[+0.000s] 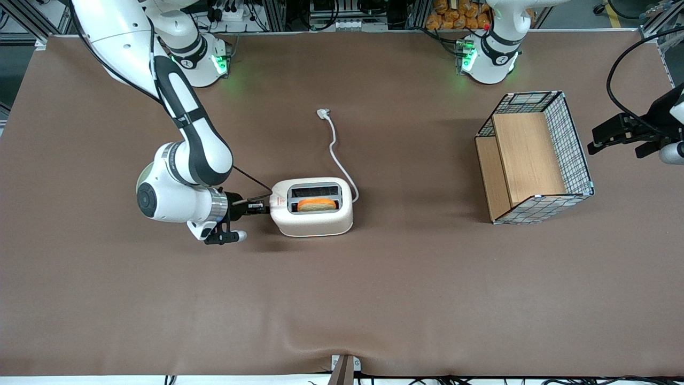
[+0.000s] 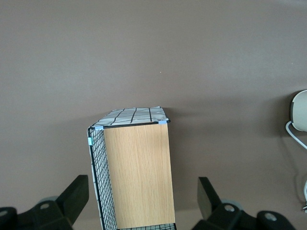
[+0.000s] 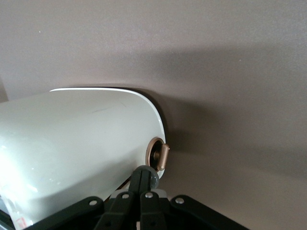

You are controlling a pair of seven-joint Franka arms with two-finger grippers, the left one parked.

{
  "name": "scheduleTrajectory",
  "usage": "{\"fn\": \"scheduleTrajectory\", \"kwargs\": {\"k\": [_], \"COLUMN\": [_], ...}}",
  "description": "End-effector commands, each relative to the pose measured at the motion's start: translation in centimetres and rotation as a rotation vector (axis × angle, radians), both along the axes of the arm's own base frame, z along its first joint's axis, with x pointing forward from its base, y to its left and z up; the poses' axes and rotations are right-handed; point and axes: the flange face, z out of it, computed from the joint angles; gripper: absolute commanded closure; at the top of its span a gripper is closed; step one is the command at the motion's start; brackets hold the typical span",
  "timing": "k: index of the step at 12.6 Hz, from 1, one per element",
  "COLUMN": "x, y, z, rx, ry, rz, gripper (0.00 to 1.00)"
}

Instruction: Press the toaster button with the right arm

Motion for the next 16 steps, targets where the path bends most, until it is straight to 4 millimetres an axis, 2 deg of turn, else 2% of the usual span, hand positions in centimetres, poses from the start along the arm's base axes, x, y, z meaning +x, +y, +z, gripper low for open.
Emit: {"fn": "scheduleTrajectory", "kwargs": {"k": [1, 4, 8, 10, 12, 13, 14, 16], "x": [0.1, 0.1, 0.6, 1.4, 2.8, 3.5, 4.1, 4.7], "y": [0.1, 0.1, 0.2, -0.3, -1.9, -2.5, -3.7, -4.0], "z": [-2.0, -1.9, -0.7, 0.5, 2.6, 3.8, 4.6, 6.1], "rx": [0.011, 0.012, 0.019, 0.035, 0.052, 0.051, 0.044, 0.031], "ry": [-0.007, -0.007, -0.005, 0.015, 0.033, 0.045, 0.063, 0.071], "rz": [0.005, 0.004, 0.004, 0.013, 0.022, 0.037, 0.028, 0.024], "gripper": [1.0, 1.0, 1.0, 1.0, 1.0, 0.7, 0.01, 0.0]}}
